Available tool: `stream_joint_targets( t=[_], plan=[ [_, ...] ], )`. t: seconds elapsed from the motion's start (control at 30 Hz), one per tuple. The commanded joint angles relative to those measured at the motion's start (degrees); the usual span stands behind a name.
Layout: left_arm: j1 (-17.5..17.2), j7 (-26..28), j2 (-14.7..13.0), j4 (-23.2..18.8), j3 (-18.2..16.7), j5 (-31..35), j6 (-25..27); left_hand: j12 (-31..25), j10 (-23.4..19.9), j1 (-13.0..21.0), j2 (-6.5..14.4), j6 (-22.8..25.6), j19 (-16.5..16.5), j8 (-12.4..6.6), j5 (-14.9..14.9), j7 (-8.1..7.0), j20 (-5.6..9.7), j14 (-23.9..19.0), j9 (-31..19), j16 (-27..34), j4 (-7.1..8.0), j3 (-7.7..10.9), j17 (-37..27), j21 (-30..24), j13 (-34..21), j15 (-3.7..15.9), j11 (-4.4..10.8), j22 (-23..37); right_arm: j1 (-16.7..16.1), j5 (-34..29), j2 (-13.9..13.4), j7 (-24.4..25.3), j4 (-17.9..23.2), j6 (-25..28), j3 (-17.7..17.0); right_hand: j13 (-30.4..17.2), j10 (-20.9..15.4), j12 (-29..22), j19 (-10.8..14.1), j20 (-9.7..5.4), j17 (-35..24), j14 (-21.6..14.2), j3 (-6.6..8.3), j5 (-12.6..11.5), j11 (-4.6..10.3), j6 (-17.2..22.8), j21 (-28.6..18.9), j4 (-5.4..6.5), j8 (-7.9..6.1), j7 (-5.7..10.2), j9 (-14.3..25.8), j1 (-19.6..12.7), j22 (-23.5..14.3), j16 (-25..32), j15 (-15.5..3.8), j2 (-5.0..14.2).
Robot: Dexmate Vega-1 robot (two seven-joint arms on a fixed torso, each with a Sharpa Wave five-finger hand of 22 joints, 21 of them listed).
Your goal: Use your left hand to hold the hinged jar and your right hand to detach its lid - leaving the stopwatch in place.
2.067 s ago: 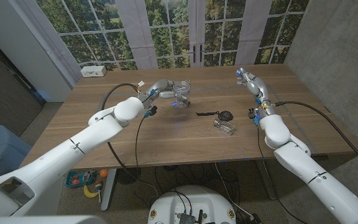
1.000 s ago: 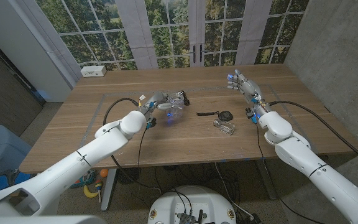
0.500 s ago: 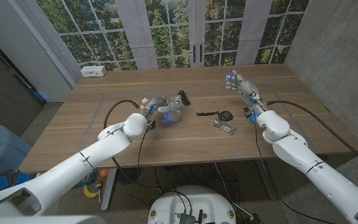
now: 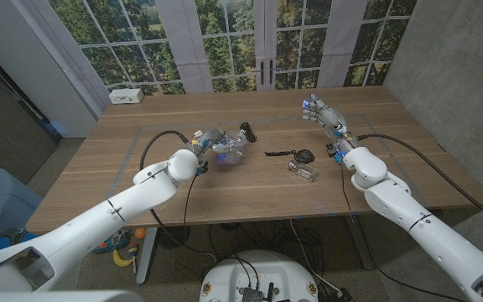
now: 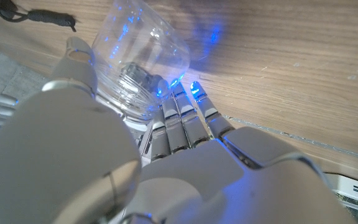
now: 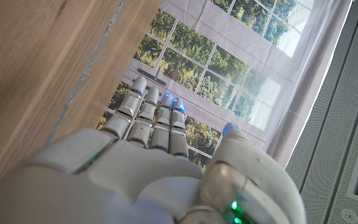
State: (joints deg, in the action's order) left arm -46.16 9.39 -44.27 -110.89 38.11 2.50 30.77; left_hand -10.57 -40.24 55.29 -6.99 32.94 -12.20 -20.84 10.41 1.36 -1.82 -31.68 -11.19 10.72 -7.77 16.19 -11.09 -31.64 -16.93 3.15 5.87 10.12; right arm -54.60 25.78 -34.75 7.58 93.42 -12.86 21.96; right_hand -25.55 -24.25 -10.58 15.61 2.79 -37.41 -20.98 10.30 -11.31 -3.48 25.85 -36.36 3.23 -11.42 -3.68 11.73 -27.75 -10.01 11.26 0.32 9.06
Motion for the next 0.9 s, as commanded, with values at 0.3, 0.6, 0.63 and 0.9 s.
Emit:
stream_joint_targets(
  t=[0.3, 0.6, 0.63, 0.9],
  plan=[
    [4.4, -7.5, -4.0, -5.1, 2.7, 1.3, 12.8, 0.1, 20.2, -8.7, 3.0, -18.7, 15.4, 10.02, 2.5, -1.81, -7.42, 18.9, -0.4, -0.5, 3.95, -7.80, -0.1, 12.0, 2.5, -0.56, -4.15, 0.4, 1.6, -1.1, 0.9, 0.6, -1.9, -0.6, 0.9, 0.4, 1.3, -0.2, -0.7, 1.23, 0.5, 1.0, 0.25, -0.1, -0.19, -1.2, 1.0, -1.25, 0.38, 0.39, -0.1, -0.4, -0.2, 0.3, 0.59, -0.63],
    [1.7, -6.9, -5.8, -6.6, -2.1, -4.5, 10.8, 0.1, 59.8, -19.2, 6.1, -63.0, 35.9, 10.87, 2.1, -0.64, -10.41, 51.0, -0.3, -0.6, 5.77, -10.42, -1.3, 21.0, -0.1, -10.94, -15.25, 1.3, 1.8, -1.2, 1.1, 0.4, -2.2, -1.0, 1.1, 0.7, 1.5, -0.2, -0.7, 1.47, 0.8, 1.0, 0.16, 0.0, -0.09, -1.3, 1.2, -1.41, 0.32, 0.33, -0.1, 0.0, -0.2, 0.4, 0.63, -0.89],
    [0.9, -6.1, -5.9, -6.6, -2.9, -5.1, 9.7, 0.0, 61.5, -20.0, 5.9, -64.9, 37.3, 10.86, 2.4, -0.92, -10.40, 52.4, -0.3, -0.5, 6.02, -10.88, -1.3, 21.1, -0.1, -11.26, -15.50, 1.3, 1.8, -1.2, 1.1, 0.4, -2.2, -1.0, 1.1, 0.7, 1.6, -0.2, -0.7, 1.51, 0.8, 1.0, 0.15, 0.0, -0.11, -1.4, 1.2, -1.44, 0.31, 0.34, -0.1, 0.0, -0.2, 0.4, 0.74, -0.92],
    [-5.4, 0.2, -6.1, -5.7, -8.6, -8.9, -1.6, 0.3, 72.3, -23.2, 5.7, -71.0, 43.3, 10.45, 4.4, -2.26, -10.41, 58.6, -0.1, 0.1, 7.57, -13.09, -1.5, 20.8, 0.6, -11.80, -15.72, 1.4, 1.8, -1.3, 1.2, 0.4, -2.2, -1.1, 1.3, 1.0, 1.7, -0.3, -0.8, 1.74, 1.1, 1.1, 0.10, 0.1, -0.23, -1.5, 1.4, -1.55, 0.27, 0.39, -0.1, 0.4, -0.2, 0.5, 0.73, -1.01]
  ],
)
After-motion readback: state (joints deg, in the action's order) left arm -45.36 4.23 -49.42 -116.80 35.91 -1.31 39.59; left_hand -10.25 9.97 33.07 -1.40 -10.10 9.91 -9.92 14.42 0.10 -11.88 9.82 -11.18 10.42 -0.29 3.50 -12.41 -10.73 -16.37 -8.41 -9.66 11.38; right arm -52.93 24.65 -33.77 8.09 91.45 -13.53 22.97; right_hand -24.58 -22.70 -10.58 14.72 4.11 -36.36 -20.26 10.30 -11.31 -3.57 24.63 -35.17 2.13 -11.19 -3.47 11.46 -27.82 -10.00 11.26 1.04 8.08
